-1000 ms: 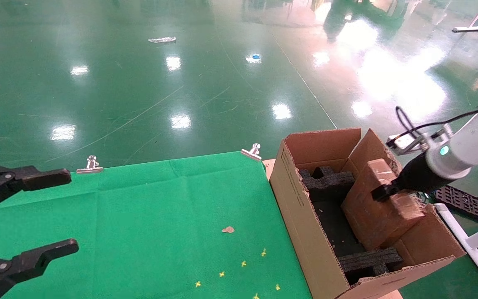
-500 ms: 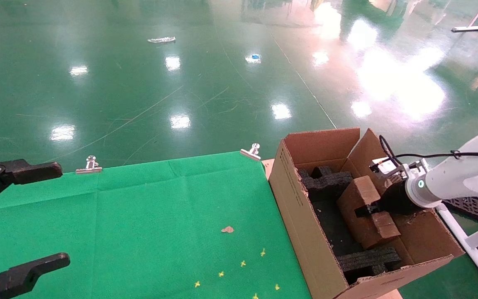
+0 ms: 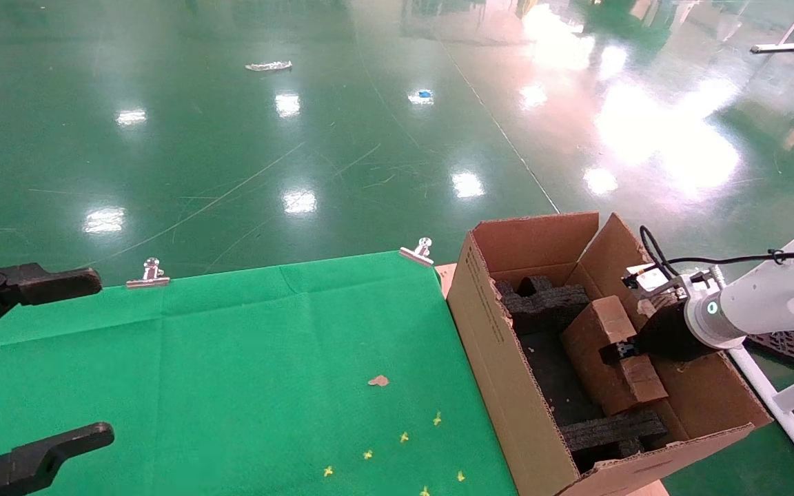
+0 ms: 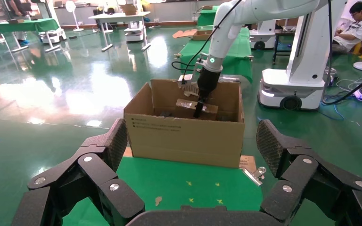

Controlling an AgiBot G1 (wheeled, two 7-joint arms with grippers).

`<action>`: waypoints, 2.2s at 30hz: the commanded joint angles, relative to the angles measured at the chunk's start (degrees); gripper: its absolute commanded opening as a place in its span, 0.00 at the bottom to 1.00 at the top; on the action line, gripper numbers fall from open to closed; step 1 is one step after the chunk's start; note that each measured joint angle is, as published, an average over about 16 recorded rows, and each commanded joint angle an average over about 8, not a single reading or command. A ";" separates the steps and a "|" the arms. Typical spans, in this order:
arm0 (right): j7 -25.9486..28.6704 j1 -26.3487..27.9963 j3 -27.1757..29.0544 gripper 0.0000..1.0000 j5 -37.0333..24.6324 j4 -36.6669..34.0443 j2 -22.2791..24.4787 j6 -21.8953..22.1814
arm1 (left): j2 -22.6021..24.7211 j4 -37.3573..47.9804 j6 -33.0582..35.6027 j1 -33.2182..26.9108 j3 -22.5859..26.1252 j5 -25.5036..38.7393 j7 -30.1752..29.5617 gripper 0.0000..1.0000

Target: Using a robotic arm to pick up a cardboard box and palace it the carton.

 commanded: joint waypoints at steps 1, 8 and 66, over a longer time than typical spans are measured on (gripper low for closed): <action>-0.01 0.28 -0.04 1.00 -0.10 -0.06 0.05 -0.15 | 0.00 0.00 0.00 0.00 0.00 0.00 0.00 1.00; 0.07 1.14 -0.06 1.00 -0.20 0.37 0.45 -0.72 | -0.01 0.00 -0.01 0.00 0.02 -0.01 0.01 1.00; -21.38 5.52 33.28 1.00 12.69 43.40 15.54 -12.35 | -0.06 0.06 -0.06 -0.05 0.14 -0.12 0.09 1.00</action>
